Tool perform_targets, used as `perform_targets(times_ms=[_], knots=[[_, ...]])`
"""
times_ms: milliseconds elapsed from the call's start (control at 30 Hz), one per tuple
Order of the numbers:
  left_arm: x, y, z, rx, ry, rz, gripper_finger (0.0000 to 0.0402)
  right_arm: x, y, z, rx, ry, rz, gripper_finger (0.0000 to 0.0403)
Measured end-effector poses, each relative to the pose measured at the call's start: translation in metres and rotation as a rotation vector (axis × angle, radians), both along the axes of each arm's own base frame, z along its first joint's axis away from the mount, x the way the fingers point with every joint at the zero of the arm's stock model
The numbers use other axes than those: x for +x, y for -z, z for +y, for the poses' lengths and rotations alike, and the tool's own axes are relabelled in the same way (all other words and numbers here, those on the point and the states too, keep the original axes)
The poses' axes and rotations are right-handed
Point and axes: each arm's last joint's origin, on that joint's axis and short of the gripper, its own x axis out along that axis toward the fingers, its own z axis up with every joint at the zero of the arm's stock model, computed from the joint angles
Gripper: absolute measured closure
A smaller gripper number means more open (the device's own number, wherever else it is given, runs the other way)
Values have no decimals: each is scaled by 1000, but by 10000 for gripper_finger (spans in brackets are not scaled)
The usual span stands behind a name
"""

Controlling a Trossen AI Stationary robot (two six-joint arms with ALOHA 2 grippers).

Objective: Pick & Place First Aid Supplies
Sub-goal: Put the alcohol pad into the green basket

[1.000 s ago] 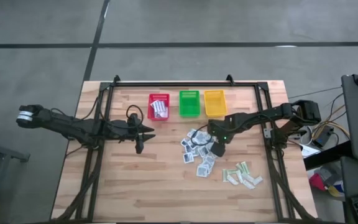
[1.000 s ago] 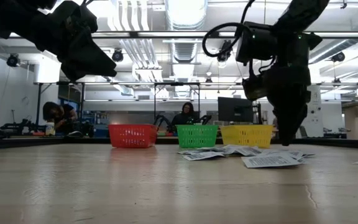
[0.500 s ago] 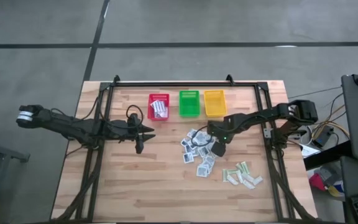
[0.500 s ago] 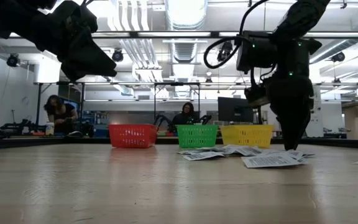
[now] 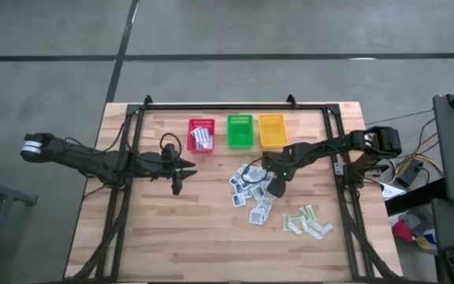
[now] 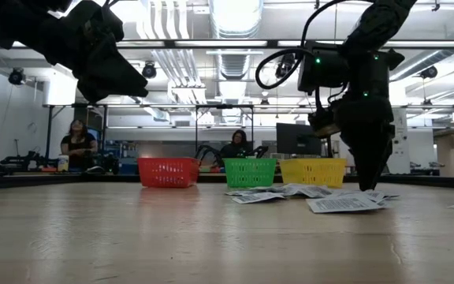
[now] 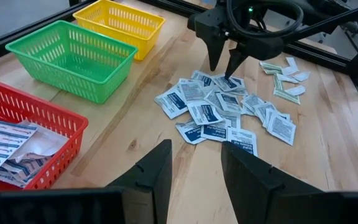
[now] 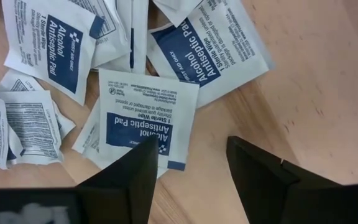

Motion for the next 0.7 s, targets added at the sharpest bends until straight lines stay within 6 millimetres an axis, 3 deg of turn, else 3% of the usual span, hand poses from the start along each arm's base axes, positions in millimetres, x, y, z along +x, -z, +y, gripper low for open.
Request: perform_targets(times_ms=[200, 700], knots=[[0, 0, 0, 5, 2, 1, 268, 1, 0, 0, -1, -1, -10, 242], [0, 0, 0, 5, 2, 1, 268, 2, 1, 0, -12, -5, -17, 348]])
